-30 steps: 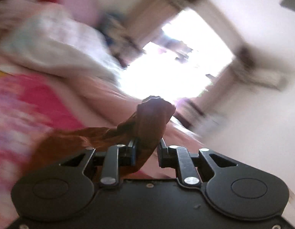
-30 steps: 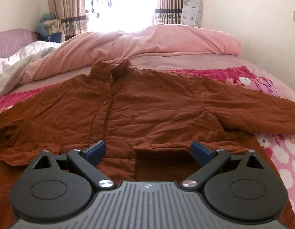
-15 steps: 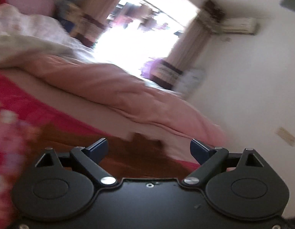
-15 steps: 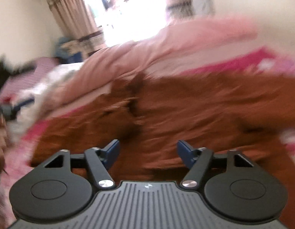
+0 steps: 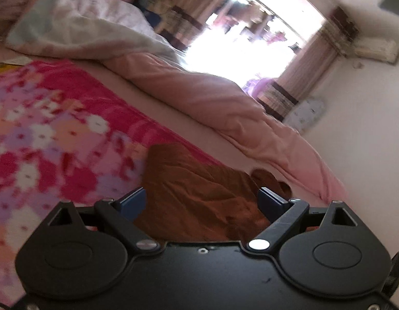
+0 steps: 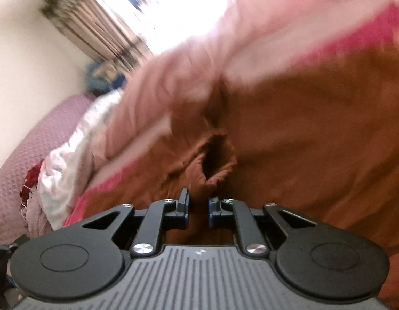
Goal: Fold large clothes
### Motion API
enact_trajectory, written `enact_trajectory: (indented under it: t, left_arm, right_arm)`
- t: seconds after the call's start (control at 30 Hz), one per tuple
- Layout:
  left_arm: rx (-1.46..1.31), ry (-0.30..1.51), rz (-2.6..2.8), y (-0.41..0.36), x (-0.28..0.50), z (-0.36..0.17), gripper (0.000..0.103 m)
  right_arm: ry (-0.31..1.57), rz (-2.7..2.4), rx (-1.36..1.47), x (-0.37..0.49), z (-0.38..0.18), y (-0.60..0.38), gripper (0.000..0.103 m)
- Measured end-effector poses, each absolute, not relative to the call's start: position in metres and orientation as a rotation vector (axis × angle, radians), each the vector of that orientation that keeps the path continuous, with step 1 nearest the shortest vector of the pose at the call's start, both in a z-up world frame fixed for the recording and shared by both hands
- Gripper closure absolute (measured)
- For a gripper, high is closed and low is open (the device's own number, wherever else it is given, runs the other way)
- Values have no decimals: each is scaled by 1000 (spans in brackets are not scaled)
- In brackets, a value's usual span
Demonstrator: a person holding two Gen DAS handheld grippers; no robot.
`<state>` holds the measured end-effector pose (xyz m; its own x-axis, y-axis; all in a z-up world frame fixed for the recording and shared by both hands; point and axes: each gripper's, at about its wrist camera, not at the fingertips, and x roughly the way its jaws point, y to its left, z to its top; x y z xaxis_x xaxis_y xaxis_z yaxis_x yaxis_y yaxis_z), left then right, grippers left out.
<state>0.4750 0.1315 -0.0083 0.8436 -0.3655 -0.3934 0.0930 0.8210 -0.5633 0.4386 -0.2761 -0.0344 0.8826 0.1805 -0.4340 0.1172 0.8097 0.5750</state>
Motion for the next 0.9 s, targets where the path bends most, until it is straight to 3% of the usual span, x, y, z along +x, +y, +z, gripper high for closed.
enact_trajectory:
  t: [0.17, 0.3, 0.43, 0.67, 0.9]
  left_arm:
    - [-520, 602, -311, 91, 491, -28, 10]
    - [-424, 677, -251, 76, 512, -53, 10]
    - [-387, 686, -245, 77, 517, -54, 10]
    - [-390, 611, -311, 65, 506, -23, 9]
    - [-318, 744, -246, 51, 532, -62, 9]
  right_arm:
    - [426, -92, 593, 413, -34, -294, 89]
    - [592, -123, 586, 430, -66, -309, 84]
    - [564, -134, 625, 415, -66, -315, 61]
    - [390, -73, 487, 397, -25, -298, 61]
    - [562, -102, 500, 435, -68, -294, 64]
